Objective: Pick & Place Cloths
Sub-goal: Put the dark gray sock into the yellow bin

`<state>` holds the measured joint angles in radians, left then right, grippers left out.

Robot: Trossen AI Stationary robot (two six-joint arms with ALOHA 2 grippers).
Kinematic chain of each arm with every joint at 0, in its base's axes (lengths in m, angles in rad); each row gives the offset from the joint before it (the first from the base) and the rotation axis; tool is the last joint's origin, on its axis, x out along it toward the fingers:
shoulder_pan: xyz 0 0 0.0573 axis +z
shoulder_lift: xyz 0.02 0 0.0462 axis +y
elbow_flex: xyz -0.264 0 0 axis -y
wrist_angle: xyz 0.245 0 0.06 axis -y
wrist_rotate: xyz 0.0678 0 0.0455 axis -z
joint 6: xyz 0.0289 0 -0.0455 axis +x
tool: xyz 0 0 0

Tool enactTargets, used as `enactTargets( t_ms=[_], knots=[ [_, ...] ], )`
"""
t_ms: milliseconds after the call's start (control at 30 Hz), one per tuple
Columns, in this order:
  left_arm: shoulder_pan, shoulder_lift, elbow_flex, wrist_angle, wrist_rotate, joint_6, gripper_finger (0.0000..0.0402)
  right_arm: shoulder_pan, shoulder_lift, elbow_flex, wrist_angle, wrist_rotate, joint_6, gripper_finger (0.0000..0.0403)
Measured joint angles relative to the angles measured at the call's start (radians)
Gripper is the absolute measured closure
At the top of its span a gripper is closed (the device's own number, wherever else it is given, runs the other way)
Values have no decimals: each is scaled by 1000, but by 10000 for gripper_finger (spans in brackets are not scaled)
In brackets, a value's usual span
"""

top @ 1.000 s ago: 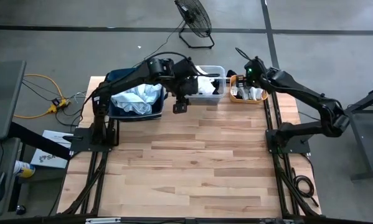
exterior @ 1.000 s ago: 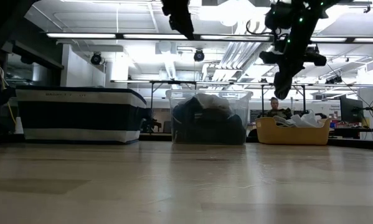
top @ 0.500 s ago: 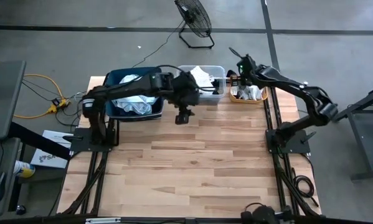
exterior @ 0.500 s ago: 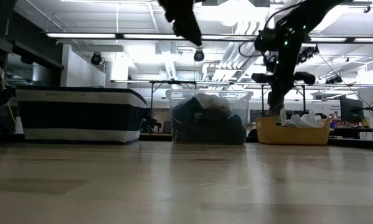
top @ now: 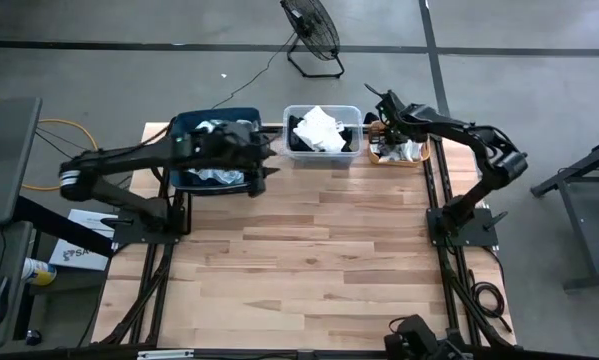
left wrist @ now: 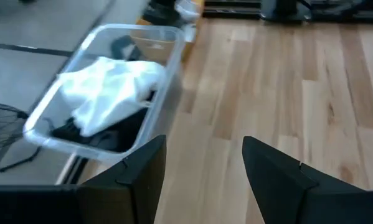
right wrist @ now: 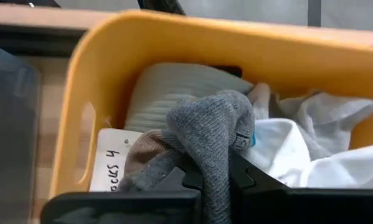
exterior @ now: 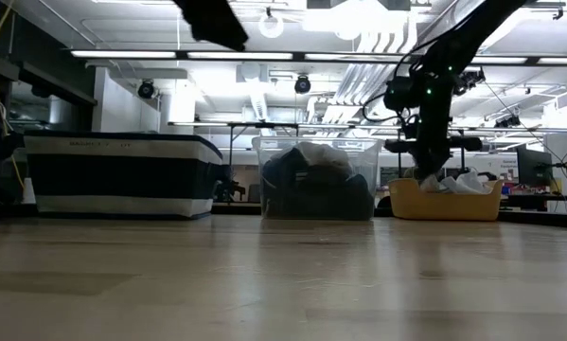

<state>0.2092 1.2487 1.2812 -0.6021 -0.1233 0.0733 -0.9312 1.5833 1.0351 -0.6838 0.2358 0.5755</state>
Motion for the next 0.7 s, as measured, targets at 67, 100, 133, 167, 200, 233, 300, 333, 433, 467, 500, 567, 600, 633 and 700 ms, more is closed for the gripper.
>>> enactTargets(
  t_ms=[67,100,133,167,200,233,300,333,433,467,500,567,600,633,700],
  knots=[
    [0,-57,-50,8,-19,-14,197,-1,16,0,0,-7,12,398],
    [0,-83,-70,10,-23,-25,197,-3,24,0,0,-17,23,398],
    [0,-107,-90,16,-25,-34,197,-6,33,0,0,-28,28,398],
    [0,-130,-109,15,-26,-46,197,-7,44,0,0,-40,35,398],
    [0,-153,-131,13,-26,-53,197,-7,56,0,1,-46,44,398],
    [0,-176,-152,12,-26,-61,197,-7,68,0,1,-54,50,398],
    [0,-212,-191,12,-26,-79,197,-7,89,0,2,-67,55,398],
    [0,-233,-212,16,-26,-88,197,-7,98,1,4,-74,59,398],
    [0,-286,-267,17,-26,-121,197,-7,124,2,7,-90,75,398],
    [0,-303,-284,19,-26,-130,197,-7,130,3,9,-95,79,398],
    [0,-322,-301,15,-26,-136,197,-7,136,4,10,-97,84,398],
    [0,-359,-328,19,-26,-155,197,-9,139,4,9,-97,95,398],
    [0,-380,-341,18,-27,-160,197,-12,139,4,9,-99,101,398],
    [0,-400,-353,15,-28,-166,197,-13,139,4,9,-103,108,398],
    [0,-436,-372,17,-29,-177,197,-20,139,4,4,-112,116,398]
  ],
)
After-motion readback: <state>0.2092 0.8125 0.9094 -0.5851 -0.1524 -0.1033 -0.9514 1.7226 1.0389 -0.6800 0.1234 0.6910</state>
